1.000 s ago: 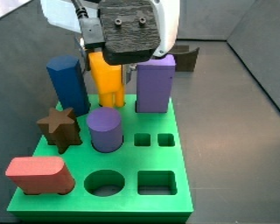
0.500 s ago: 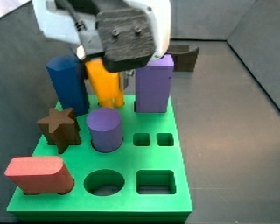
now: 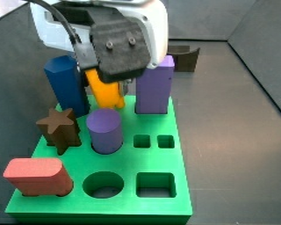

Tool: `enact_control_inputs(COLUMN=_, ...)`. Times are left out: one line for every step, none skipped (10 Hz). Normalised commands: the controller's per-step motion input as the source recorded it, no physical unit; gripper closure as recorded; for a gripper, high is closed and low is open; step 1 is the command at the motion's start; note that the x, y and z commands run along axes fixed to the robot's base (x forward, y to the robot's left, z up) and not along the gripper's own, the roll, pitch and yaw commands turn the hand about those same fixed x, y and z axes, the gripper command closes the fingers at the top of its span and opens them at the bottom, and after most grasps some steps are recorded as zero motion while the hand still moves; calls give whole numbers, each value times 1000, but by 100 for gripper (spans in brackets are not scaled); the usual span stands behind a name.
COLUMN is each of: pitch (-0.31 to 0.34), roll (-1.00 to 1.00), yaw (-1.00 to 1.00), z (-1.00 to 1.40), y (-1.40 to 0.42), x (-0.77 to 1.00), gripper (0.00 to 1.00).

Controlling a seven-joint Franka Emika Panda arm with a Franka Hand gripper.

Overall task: Pick up the 3 prong object. Move up. Move to above the board. Insert the 3 prong object.
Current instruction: Insert the 3 prong object.

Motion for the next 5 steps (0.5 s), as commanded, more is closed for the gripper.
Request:
enact_control_inputs(pitch=229, roll=321, yaw=-109, z=-129, y=-163, x=631, gripper=100)
enact_control_inputs(pitch=164, roll=120, yaw=-140, z=-186, y=-9, x=597, gripper=100)
enact_control_inputs(pitch=131, roll=69, yaw=-83, z=-163, y=0, x=483, gripper=100)
enact_control_inputs(pitch=123, roll=80, yaw=-51, z=-157, y=0, x=431, gripper=100)
enact_control_inputs(pitch=0, roll=19, yaw=-20, z=-297, y=0, x=174, gripper=100)
